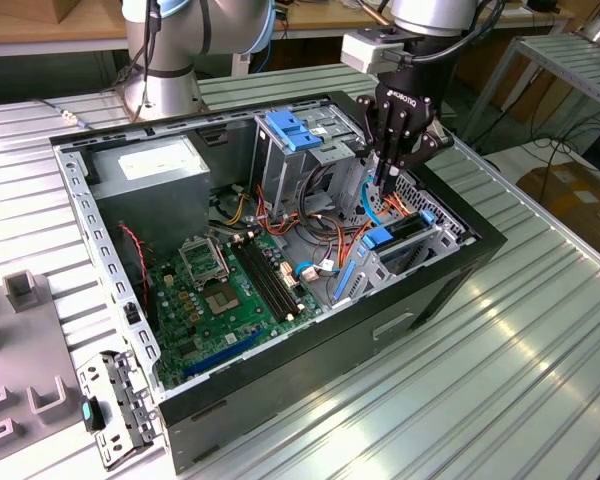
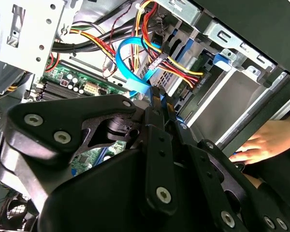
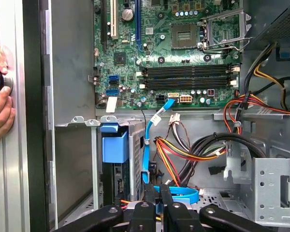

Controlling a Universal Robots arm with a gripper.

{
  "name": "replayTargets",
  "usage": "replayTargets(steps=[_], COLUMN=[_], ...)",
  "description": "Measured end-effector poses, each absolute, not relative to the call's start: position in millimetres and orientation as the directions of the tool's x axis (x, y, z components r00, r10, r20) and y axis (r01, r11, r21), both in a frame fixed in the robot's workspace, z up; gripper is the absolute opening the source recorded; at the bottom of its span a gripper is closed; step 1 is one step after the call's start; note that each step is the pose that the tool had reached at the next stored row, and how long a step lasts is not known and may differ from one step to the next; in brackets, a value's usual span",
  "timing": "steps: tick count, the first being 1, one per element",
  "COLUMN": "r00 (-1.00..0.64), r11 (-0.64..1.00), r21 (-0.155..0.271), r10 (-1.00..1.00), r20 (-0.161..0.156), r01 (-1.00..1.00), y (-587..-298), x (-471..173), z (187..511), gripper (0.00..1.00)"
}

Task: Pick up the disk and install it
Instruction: 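Insert the second disk wire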

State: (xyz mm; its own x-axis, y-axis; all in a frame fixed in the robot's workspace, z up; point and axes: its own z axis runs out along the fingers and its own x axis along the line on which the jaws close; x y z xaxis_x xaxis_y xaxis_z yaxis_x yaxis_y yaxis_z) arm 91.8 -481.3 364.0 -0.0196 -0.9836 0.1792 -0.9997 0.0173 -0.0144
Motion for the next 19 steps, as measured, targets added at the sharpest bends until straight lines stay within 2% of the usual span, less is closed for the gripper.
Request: replayTargets(steps=[12,19], r00=[-0.021,-0.023], r11=[0.017,0.016], r21=[-0.025,-0.049], r10=[-0.984,-0.99], r20=[0.177,0.137], r01=[-1.0,-0.999], y=[-481.4,-486.9], x=[85.3,81.9], z=[364.0,363.6], gripper=[0.16,0.16])
